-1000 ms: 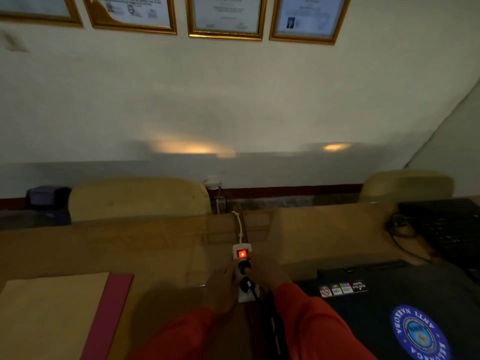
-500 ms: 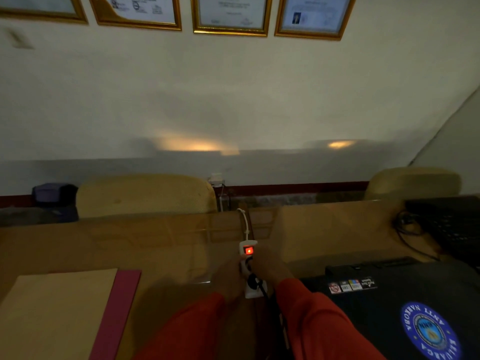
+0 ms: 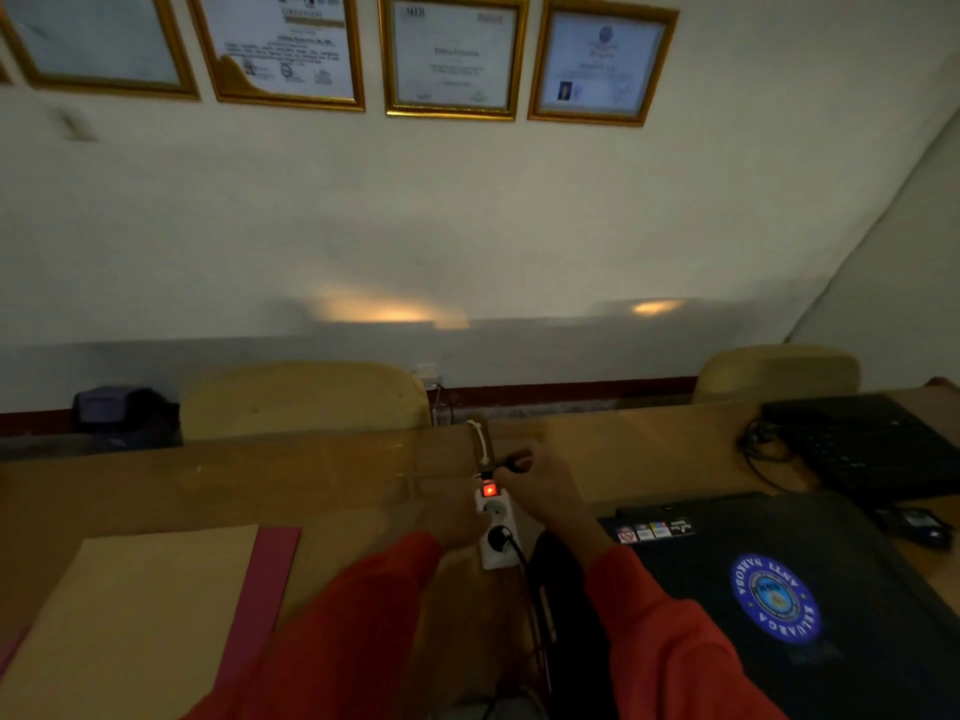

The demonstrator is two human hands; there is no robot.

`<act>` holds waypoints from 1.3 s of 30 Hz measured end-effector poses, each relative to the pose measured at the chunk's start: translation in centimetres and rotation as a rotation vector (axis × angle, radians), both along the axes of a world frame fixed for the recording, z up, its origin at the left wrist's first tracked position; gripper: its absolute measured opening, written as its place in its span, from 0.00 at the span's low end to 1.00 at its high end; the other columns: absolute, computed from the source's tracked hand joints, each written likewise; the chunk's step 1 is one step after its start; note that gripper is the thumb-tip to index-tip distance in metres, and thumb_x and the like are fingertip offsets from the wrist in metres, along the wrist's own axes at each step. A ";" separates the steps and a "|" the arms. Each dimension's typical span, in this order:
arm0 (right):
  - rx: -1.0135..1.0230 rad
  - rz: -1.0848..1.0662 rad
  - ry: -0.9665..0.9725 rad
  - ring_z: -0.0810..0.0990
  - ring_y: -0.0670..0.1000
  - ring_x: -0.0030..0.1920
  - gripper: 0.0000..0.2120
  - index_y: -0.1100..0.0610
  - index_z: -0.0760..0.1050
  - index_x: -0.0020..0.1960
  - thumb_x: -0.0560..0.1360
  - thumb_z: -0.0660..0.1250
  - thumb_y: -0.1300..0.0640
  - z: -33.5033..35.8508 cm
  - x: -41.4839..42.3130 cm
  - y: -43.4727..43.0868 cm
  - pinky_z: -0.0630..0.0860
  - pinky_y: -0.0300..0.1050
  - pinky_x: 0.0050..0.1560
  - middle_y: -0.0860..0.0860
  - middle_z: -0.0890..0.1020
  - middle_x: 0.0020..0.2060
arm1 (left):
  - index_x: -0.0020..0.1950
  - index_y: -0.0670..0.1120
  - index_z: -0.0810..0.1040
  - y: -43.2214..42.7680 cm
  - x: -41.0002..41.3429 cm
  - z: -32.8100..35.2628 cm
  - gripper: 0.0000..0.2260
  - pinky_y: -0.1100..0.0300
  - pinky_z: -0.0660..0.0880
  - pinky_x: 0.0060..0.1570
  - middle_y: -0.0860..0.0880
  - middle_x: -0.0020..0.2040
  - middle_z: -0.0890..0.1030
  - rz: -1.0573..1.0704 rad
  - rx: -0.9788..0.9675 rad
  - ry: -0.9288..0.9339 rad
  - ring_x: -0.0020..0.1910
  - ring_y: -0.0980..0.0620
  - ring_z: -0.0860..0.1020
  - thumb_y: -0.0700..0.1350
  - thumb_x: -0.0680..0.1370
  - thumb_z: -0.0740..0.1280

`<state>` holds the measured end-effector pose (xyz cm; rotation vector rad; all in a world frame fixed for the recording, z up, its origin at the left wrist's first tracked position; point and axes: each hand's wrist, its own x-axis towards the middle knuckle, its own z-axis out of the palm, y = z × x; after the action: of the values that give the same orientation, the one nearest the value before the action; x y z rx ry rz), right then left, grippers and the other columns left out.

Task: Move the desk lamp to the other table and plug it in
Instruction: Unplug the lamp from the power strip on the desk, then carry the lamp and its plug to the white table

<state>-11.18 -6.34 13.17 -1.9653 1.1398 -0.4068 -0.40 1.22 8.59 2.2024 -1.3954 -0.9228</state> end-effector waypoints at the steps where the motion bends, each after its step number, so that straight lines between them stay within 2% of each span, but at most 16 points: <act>1: 0.009 -0.022 -0.072 0.74 0.42 0.35 0.10 0.61 0.77 0.50 0.72 0.71 0.57 1.1 -0.6 0.6 0.69 0.28 0.26 0.52 0.78 0.39 | 0.68 0.38 0.68 0.5 -0.2 1.1 0.17 0.52 0.67 0.66 0.38 0.67 0.73 -0.022 -0.015 -0.040 0.65 0.42 0.72 0.42 0.80 0.59; 5: 0.085 -0.104 -0.277 0.77 0.42 0.32 0.07 0.58 0.78 0.46 0.72 0.72 0.56 5.7 -3.5 4.0 0.70 0.26 0.23 0.50 0.80 0.37 | 0.62 0.39 0.73 3.5 -1.2 6.4 0.15 0.52 0.69 0.62 0.39 0.62 0.76 -0.017 -0.136 -0.193 0.61 0.41 0.74 0.43 0.77 0.61; 8: 0.166 -0.117 -0.384 0.77 0.37 0.25 0.09 0.59 0.78 0.51 0.73 0.71 0.58 8.0 -6.2 6.6 0.70 0.28 0.22 0.52 0.82 0.39 | 0.64 0.39 0.72 6.6 -3.1 10.0 0.17 0.55 0.70 0.57 0.38 0.64 0.76 0.029 -0.183 -0.199 0.62 0.41 0.74 0.44 0.77 0.62; 9: 0.188 -0.114 -0.412 0.77 0.38 0.26 0.10 0.59 0.78 0.52 0.73 0.71 0.58 8.7 -7.2 7.7 0.70 0.30 0.23 0.54 0.82 0.41 | 0.64 0.40 0.73 7.7 -3.7 10.8 0.17 0.57 0.69 0.56 0.38 0.63 0.76 0.045 -0.218 -0.206 0.61 0.41 0.74 0.45 0.77 0.63; 12: 0.204 -0.096 -0.479 0.77 0.45 0.34 0.05 0.55 0.77 0.47 0.73 0.71 0.59 9.8 -10.0 10.4 0.71 0.36 0.32 0.55 0.81 0.43 | 0.58 0.40 0.77 11.2 -6.0 13.0 0.13 0.58 0.69 0.48 0.41 0.52 0.80 0.067 -0.354 -0.191 0.51 0.45 0.77 0.42 0.75 0.66; 13: 0.206 -0.090 -0.494 0.76 0.46 0.34 0.04 0.54 0.76 0.45 0.72 0.71 0.59 10.0 -10.8 11.3 0.71 0.38 0.33 0.54 0.81 0.41 | 0.54 0.40 0.78 12.4 -6.7 13.5 0.09 0.60 0.67 0.45 0.44 0.46 0.78 0.070 -0.394 -0.162 0.47 0.48 0.75 0.41 0.75 0.66; 15: 0.220 -0.074 -0.484 0.76 0.47 0.33 0.05 0.56 0.76 0.46 0.72 0.71 0.60 10.0 -12.3 13.1 0.71 0.39 0.32 0.54 0.80 0.38 | 0.47 0.47 0.77 14.7 -8.2 14.3 0.04 0.59 0.66 0.42 0.47 0.43 0.75 0.087 -0.415 -0.118 0.44 0.50 0.73 0.40 0.75 0.64; 17: 0.235 -0.042 -0.453 0.76 0.47 0.31 0.08 0.58 0.76 0.51 0.73 0.70 0.60 9.7 -13.7 14.7 0.71 0.35 0.27 0.53 0.79 0.36 | 0.50 0.46 0.78 16.9 -9.7 14.7 0.06 0.54 0.71 0.46 0.48 0.45 0.76 0.119 -0.398 -0.098 0.46 0.50 0.74 0.42 0.76 0.63; 19: 0.245 -0.018 -0.436 0.76 0.46 0.30 0.09 0.58 0.76 0.52 0.73 0.70 0.60 9.3 -15.0 16.3 0.71 0.34 0.26 0.52 0.79 0.35 | 0.58 0.45 0.77 19.1 -11.2 14.9 0.11 0.55 0.72 0.51 0.49 0.52 0.78 0.144 -0.412 -0.106 0.52 0.51 0.75 0.44 0.77 0.64; 22: 0.290 0.002 -0.456 0.76 0.47 0.31 0.11 0.58 0.76 0.54 0.73 0.70 0.61 8.5 -17.1 18.5 0.71 0.37 0.31 0.51 0.79 0.33 | 0.63 0.46 0.75 22.8 -13.4 14.9 0.14 0.65 0.68 0.56 0.49 0.61 0.78 0.159 -0.513 -0.094 0.60 0.54 0.74 0.44 0.78 0.64; 25: 0.313 0.027 -0.442 0.77 0.46 0.33 0.11 0.58 0.75 0.55 0.73 0.69 0.62 7.4 -18.9 20.4 0.73 0.34 0.29 0.51 0.79 0.35 | 0.63 0.50 0.75 26.7 -15.5 14.1 0.13 0.80 0.65 0.52 0.55 0.59 0.77 0.231 -0.635 -0.071 0.56 0.68 0.72 0.44 0.78 0.64; 27: 0.336 0.036 -0.449 0.77 0.45 0.34 0.11 0.57 0.75 0.55 0.74 0.68 0.63 6.5 -19.9 21.4 0.73 0.28 0.26 0.51 0.80 0.40 | 0.61 0.52 0.75 29.0 -16.7 12.8 0.12 0.81 0.65 0.53 0.59 0.56 0.75 0.287 -0.692 -0.091 0.55 0.74 0.70 0.45 0.78 0.64; 31: 0.387 0.033 -0.433 0.79 0.40 0.28 0.08 0.55 0.75 0.52 0.74 0.68 0.63 4.8 -21.2 22.7 0.73 0.28 0.26 0.50 0.81 0.38 | 0.59 0.55 0.75 33.0 -18.6 9.0 0.11 0.74 0.69 0.54 0.62 0.56 0.75 0.463 -0.705 -0.060 0.57 0.70 0.71 0.44 0.78 0.63; 33: 0.404 0.028 -0.422 0.78 0.42 0.30 0.08 0.55 0.75 0.52 0.74 0.69 0.62 4.0 -21.6 23.0 0.73 0.29 0.27 0.50 0.81 0.37 | 0.56 0.57 0.75 34.2 -19.5 6.8 0.11 0.74 0.69 0.51 0.63 0.55 0.75 0.574 -0.712 0.001 0.56 0.68 0.73 0.43 0.78 0.63; 37: 0.417 0.044 -0.404 0.78 0.44 0.33 0.08 0.57 0.76 0.53 0.74 0.69 0.62 2.9 -21.9 23.4 0.74 0.30 0.27 0.51 0.81 0.39 | 0.59 0.51 0.73 34.1 -20.5 2.5 0.11 0.60 0.71 0.53 0.52 0.55 0.75 0.819 -0.591 0.263 0.58 0.52 0.74 0.41 0.78 0.64; 39: 0.420 0.054 -0.395 0.78 0.43 0.31 0.08 0.57 0.76 0.53 0.73 0.69 0.63 2.5 -21.8 23.6 0.73 0.29 0.27 0.52 0.81 0.38 | 0.64 0.49 0.69 33.3 -20.4 1.3 0.15 0.58 0.69 0.54 0.50 0.58 0.73 0.880 -0.529 0.428 0.60 0.50 0.72 0.44 0.78 0.65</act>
<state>-32.96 17.29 15.69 -1.4659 0.8354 -0.4606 -20.82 34.51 9.91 1.7619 -0.3225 -0.5458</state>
